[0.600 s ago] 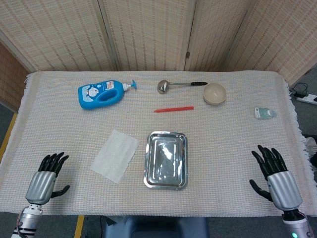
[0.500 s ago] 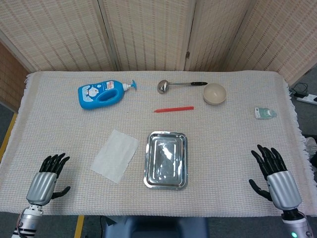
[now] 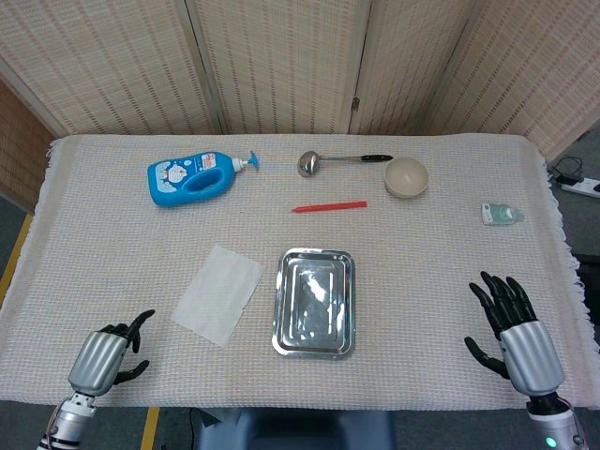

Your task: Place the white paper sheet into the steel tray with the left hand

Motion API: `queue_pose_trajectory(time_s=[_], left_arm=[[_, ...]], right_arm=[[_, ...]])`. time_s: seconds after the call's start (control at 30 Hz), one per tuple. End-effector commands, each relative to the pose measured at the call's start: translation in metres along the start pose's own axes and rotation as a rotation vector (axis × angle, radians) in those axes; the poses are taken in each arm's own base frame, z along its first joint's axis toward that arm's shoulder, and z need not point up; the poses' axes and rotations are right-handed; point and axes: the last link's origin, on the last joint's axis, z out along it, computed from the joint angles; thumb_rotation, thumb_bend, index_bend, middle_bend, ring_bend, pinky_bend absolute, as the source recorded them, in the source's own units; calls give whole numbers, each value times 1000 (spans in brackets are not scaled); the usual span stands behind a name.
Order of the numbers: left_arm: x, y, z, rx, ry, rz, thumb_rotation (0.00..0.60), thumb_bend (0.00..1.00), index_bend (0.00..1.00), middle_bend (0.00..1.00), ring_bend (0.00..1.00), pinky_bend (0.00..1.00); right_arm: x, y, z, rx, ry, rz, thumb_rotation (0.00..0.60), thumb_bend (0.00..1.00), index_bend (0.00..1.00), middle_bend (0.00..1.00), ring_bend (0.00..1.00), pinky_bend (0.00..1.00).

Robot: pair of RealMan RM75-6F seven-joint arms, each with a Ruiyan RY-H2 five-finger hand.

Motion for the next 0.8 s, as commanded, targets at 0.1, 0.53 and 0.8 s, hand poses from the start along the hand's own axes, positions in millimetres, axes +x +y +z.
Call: queue_pose_trajectory(time_s=[0.1, 0.53, 0.8], left_arm=[[-10, 3, 8, -37, 1, -28, 600, 228, 391, 1000, 1000, 1000], [-47, 18, 32, -120, -20, -1, 600, 232, 449, 1000, 1000, 1000], [-60, 29, 53, -167, -8, -21, 600, 233, 450, 1000, 1000, 1000]], right_arm=[[-6, 0, 3, 4, -24, -8, 600, 325, 0, 0, 0, 0], [-8, 1, 5, 3, -41, -9, 600, 325, 0, 0, 0, 0], [-2, 6, 6, -13, -21, 1, 600, 325, 0, 0, 0, 0]])
